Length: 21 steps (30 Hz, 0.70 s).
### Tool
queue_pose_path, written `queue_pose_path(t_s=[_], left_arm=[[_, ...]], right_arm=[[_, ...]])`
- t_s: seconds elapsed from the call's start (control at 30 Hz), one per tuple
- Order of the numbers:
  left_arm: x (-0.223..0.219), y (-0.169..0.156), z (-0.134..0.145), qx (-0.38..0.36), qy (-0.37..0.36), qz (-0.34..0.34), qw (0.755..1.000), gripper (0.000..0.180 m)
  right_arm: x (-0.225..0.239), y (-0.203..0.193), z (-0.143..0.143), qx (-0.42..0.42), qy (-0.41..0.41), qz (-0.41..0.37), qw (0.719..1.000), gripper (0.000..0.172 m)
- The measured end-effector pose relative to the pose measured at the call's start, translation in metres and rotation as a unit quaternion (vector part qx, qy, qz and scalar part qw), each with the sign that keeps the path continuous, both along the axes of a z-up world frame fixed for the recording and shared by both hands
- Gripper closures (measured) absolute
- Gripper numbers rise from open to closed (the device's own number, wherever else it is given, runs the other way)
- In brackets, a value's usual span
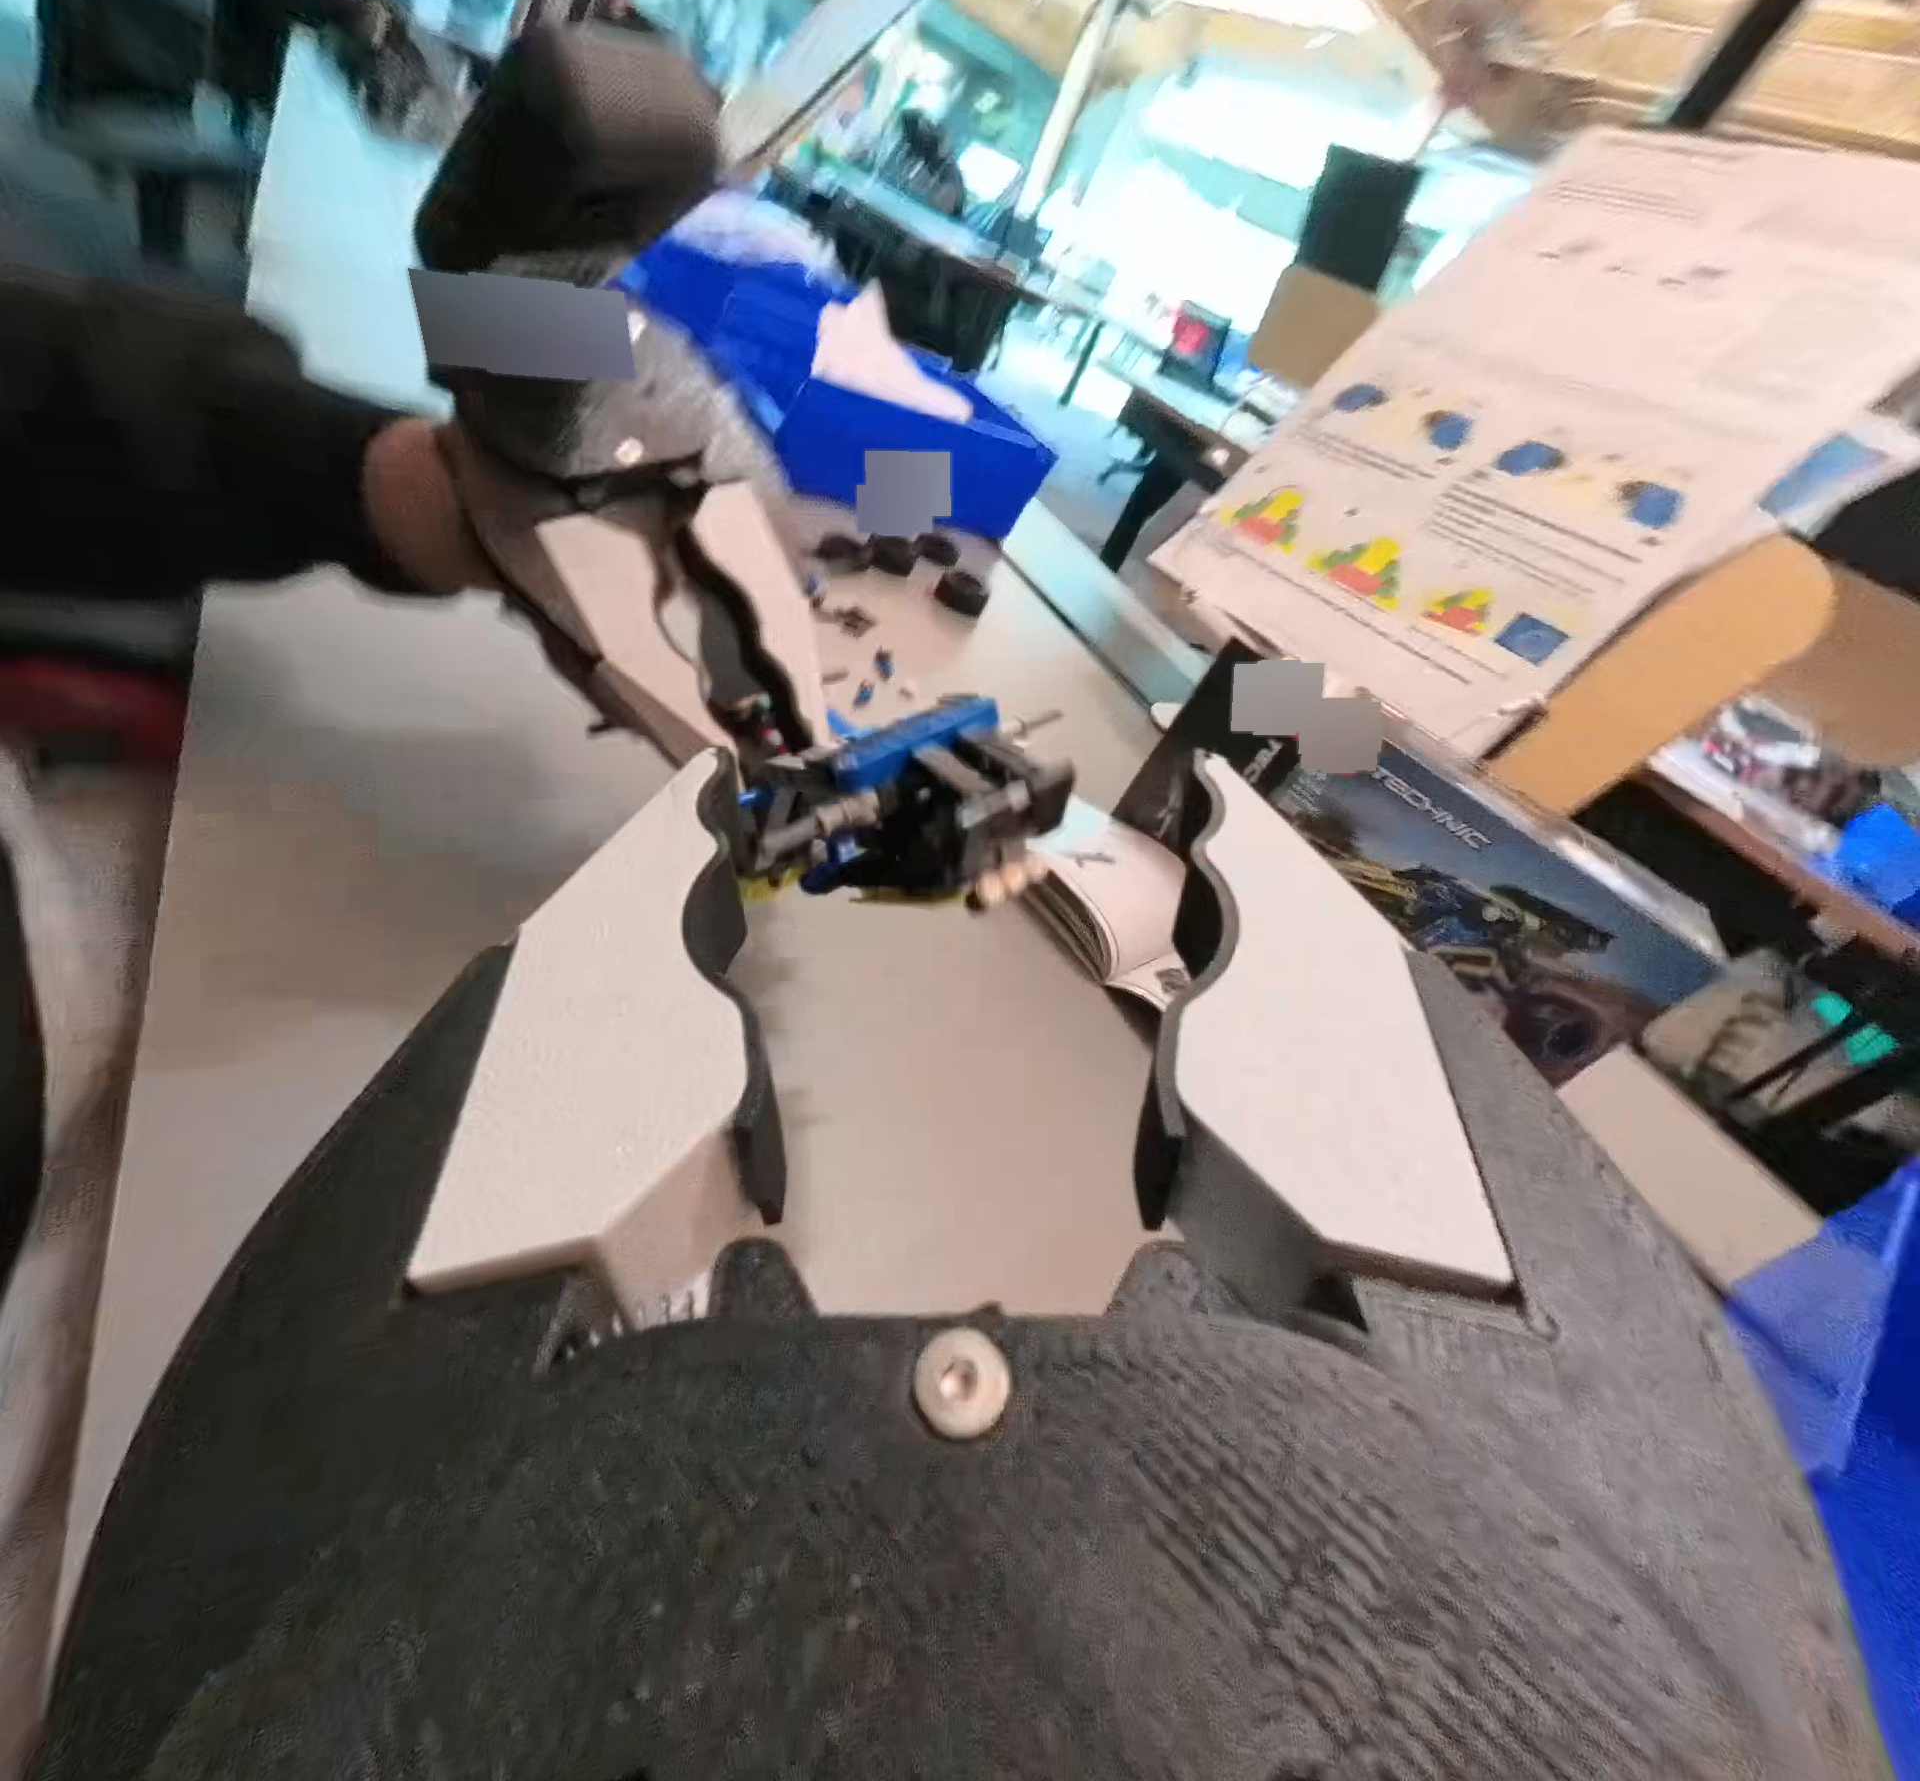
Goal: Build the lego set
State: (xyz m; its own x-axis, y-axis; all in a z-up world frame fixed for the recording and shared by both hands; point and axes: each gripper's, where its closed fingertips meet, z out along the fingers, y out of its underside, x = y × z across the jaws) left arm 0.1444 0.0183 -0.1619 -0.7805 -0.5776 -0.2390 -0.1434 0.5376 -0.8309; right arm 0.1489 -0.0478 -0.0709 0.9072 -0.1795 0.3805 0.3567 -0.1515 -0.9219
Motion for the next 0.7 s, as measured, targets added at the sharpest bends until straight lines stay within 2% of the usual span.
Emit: queue_pose_path(t_s=[0.1,0.2,0.27,0.33,0.37,0.43,0.63,0.7], left_arm=[[-0.002,-0.005,0.031,-0.200,0.022,-0.021,0.979,0.162],[-0.007,-0.001,0.065,-0.370,0.010,-0.055,0.927,0.162],[-0.015,0.001,0.081,-0.444,-0.020,-0.092,0.891,0.162],[-0.029,0.001,0.095,-0.501,-0.035,-0.151,0.851,0.162],[-0.032,0.002,0.099,-0.524,-0.037,-0.166,0.835,0.162],[-0.039,0.001,0.104,-0.540,-0.046,-0.196,0.817,0.162],[-0.055,-0.010,0.105,-0.512,-0.067,-0.247,0.820,0.162],[-0.056,-0.010,0.105,-0.505,-0.070,-0.250,0.823,0.162]], right_arm=[[0.017,-0.003,-0.012,0.033,0.098,-0.012,0.995,0.080],[0.014,0.019,-0.035,0.028,0.165,0.007,0.986,0.071],[0.004,0.037,-0.029,0.069,0.202,0.033,0.976,0.073],[-0.010,0.050,-0.010,0.124,0.228,0.071,0.963,0.077],[-0.018,0.054,-0.006,0.131,0.234,0.093,0.959,0.086],[-0.029,0.061,-0.005,0.117,0.233,0.113,0.959,0.088],[-0.047,0.066,0.001,0.110,0.203,0.133,0.964,0.117],[-0.048,0.066,0.001,0.096,0.191,0.129,0.968,0.120]])
